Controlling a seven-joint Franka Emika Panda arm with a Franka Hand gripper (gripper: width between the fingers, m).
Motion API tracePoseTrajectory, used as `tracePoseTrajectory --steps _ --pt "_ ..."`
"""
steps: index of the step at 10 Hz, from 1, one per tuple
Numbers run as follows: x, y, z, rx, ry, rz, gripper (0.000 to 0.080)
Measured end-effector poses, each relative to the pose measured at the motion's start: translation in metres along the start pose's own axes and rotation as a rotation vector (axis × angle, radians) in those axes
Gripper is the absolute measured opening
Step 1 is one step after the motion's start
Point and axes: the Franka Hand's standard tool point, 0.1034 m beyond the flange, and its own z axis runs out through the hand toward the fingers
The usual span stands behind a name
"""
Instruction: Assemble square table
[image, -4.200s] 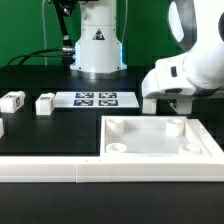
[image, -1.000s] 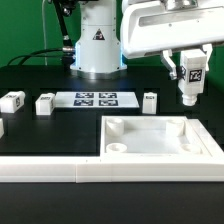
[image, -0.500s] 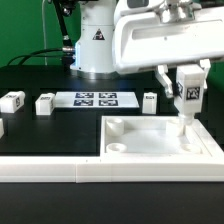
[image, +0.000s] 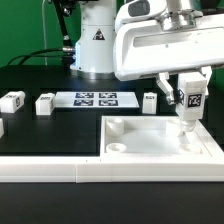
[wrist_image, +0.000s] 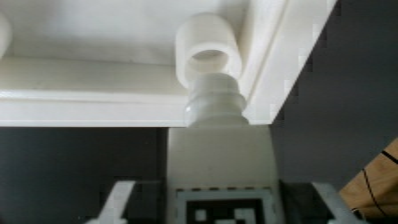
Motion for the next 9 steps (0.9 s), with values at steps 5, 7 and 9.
tracePoseTrajectory --steps 5,7,9 --pt "0.004 0.005 0.029 0.001 0.009 -0.003 0.0288" --pt "0.005 0.003 0.031 -0.001 0.041 -0.006 0.0288" --pt "0.006 -0.001 0.028 0.002 0.041 -0.012 0.0288"
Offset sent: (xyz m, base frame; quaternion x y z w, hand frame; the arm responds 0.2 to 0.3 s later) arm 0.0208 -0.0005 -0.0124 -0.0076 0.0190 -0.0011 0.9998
